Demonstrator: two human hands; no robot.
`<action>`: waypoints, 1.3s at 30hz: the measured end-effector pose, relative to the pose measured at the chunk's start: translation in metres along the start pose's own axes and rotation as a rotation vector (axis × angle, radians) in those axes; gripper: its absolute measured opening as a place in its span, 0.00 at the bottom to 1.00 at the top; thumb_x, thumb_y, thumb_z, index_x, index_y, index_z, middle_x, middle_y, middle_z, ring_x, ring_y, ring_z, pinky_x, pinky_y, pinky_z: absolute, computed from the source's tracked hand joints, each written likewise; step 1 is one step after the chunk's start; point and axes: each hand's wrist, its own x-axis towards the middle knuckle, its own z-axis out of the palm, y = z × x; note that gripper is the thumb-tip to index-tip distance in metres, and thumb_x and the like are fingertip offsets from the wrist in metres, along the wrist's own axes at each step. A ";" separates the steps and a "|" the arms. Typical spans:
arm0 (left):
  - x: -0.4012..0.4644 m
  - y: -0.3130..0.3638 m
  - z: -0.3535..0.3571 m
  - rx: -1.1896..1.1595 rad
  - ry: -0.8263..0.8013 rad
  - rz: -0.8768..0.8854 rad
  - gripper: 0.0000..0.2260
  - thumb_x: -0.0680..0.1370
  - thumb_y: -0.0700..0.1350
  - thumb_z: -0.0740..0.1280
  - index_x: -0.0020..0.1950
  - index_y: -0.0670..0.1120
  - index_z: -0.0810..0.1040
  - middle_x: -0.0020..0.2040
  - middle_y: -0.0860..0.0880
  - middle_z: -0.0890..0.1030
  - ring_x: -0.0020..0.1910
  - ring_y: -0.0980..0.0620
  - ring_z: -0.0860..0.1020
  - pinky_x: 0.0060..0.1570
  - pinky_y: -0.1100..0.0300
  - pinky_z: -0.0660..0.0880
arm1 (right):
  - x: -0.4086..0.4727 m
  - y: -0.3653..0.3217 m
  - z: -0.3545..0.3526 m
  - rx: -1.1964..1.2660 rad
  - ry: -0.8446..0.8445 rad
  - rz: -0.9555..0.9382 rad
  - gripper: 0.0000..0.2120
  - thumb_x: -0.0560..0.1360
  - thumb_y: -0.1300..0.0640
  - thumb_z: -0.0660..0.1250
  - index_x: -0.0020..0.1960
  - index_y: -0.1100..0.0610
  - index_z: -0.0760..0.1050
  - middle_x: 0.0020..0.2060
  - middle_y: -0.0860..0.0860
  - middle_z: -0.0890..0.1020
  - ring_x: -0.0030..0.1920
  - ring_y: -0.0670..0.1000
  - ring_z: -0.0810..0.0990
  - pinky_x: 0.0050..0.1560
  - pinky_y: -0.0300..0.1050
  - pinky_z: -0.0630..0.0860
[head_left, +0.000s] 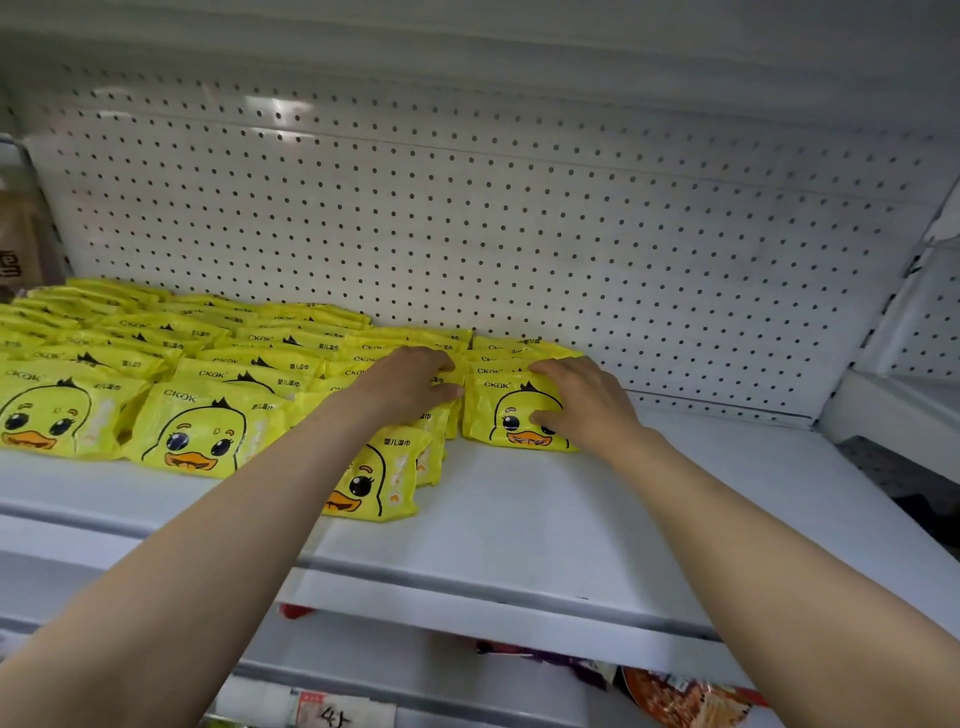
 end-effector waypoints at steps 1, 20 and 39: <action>-0.002 0.003 -0.001 0.008 -0.001 -0.012 0.22 0.79 0.56 0.64 0.69 0.48 0.72 0.68 0.47 0.74 0.67 0.46 0.70 0.63 0.49 0.70 | -0.001 -0.002 -0.001 -0.022 0.003 -0.002 0.33 0.71 0.44 0.73 0.73 0.47 0.66 0.68 0.49 0.73 0.69 0.52 0.67 0.63 0.48 0.68; -0.148 -0.041 -0.085 0.133 0.370 -0.138 0.23 0.77 0.55 0.67 0.69 0.48 0.72 0.64 0.45 0.76 0.63 0.44 0.74 0.59 0.50 0.73 | -0.028 -0.146 -0.090 0.031 0.077 -0.262 0.27 0.77 0.41 0.64 0.73 0.46 0.65 0.74 0.48 0.65 0.73 0.52 0.61 0.69 0.51 0.65; -0.486 -0.297 -0.173 0.299 0.324 -0.507 0.20 0.74 0.49 0.70 0.66 0.48 0.74 0.60 0.46 0.76 0.61 0.44 0.74 0.58 0.49 0.73 | -0.099 -0.557 -0.004 0.327 -0.018 -0.578 0.25 0.77 0.43 0.66 0.71 0.48 0.67 0.68 0.49 0.70 0.69 0.53 0.66 0.65 0.49 0.68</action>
